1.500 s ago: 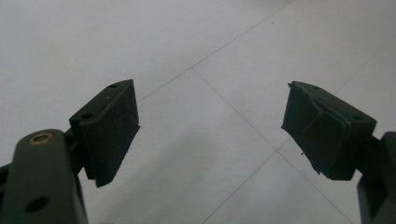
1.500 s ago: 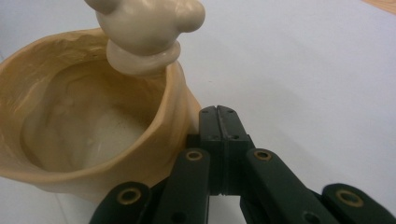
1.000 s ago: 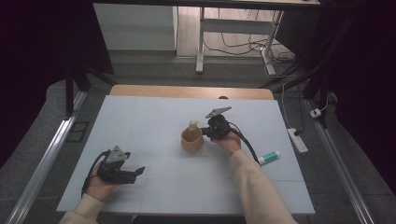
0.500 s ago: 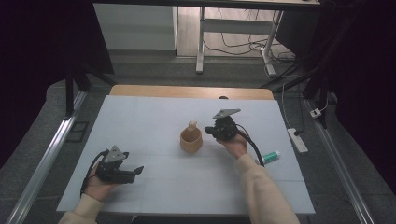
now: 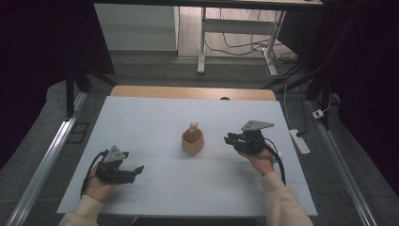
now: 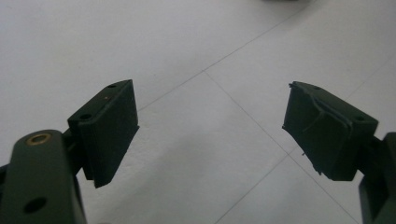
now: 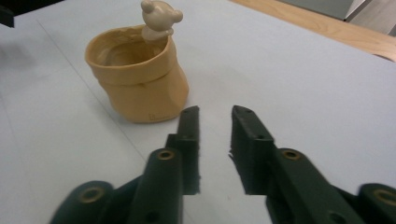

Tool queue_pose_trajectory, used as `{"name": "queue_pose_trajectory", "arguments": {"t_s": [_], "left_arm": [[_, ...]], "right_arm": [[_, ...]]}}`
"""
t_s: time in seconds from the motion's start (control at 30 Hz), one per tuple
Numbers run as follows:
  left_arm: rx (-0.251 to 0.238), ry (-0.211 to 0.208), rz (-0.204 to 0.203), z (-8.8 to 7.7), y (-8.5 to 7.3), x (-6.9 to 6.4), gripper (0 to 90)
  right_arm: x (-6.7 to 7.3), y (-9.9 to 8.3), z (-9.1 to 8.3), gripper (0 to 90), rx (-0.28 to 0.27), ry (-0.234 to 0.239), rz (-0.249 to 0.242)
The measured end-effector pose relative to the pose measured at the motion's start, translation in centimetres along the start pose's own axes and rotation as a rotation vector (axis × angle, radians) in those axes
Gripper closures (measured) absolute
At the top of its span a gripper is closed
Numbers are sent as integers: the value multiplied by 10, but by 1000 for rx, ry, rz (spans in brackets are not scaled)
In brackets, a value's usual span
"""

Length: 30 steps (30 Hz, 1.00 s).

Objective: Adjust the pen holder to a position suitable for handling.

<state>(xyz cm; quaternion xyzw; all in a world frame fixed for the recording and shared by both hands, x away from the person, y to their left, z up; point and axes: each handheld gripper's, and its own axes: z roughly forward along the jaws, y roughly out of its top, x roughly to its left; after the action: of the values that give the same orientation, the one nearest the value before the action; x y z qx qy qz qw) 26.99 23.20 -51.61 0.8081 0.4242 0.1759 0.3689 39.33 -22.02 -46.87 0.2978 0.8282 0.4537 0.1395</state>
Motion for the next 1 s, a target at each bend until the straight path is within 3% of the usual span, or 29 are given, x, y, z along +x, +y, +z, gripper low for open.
{"name": "queue_pose_trajectory", "arguments": {"t_s": [0.1, 0.23, 0.43, 0.7, 1.0], "left_arm": [[-1, 1, -1, 0, 0, 0, 174], [0, -1, 2, 1, 0, 0, 171], [-4, -1, -2, 0, 0, 1, 171], [-4, 0, 0, -1, 0, 1, 171], [-4, 1, 1, -1, 0, 0, 170]], "right_arm": [[1, -4, -11, 610, -17, 14, 20], [4, -9, -26, 499, -17, -24, -12], [1, -19, -49, 409, -11, -35, -42], [-8, -28, -70, 355, -11, -20, -50], [-15, -38, -77, 333, 54, -23, -70]]}}
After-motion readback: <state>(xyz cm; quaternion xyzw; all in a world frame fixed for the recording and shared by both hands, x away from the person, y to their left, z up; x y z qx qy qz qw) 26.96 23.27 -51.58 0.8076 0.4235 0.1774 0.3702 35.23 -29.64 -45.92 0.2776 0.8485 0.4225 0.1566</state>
